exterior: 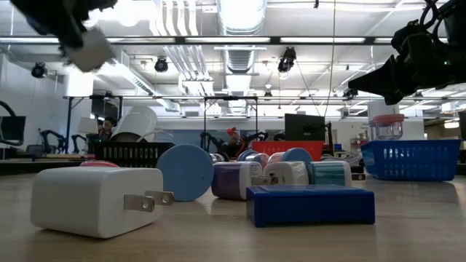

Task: Pick & Place Office items
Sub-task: Put the top white charger adapter into the black bin

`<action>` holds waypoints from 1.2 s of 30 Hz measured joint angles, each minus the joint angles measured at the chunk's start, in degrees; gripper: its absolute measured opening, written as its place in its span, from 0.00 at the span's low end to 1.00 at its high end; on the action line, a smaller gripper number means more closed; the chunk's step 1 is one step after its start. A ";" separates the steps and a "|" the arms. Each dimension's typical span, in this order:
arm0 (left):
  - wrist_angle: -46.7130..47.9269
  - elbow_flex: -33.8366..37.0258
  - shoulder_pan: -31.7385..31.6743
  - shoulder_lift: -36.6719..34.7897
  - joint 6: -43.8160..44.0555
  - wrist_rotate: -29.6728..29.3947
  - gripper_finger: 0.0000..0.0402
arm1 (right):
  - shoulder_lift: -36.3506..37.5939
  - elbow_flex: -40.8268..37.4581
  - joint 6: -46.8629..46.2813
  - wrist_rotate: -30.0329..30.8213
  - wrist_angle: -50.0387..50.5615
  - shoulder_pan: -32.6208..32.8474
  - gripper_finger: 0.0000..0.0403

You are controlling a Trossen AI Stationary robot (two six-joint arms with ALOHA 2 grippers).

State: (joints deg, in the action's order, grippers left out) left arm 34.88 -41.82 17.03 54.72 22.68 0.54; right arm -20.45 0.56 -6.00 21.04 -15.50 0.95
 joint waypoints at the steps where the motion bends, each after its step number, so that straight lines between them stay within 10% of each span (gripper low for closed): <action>1: -0.08 0.00 -0.16 -2.27 -0.97 -1.07 0.41 | 0.00 0.00 -0.01 0.02 -0.03 0.00 0.02; 9: -2.18 2.38 -0.90 -17.60 -6.15 -15.65 0.41 | 0.00 0.00 -0.34 0.02 -0.10 0.00 0.02; 36: -25.66 31.69 -1.96 -49.65 -11.03 -25.24 0.41 | 0.00 0.00 -0.05 0.15 -0.03 0.01 0.02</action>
State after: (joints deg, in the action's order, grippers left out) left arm 9.22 -10.13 15.07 5.07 11.65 -24.70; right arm -20.45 0.56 -6.05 21.19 -15.53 0.96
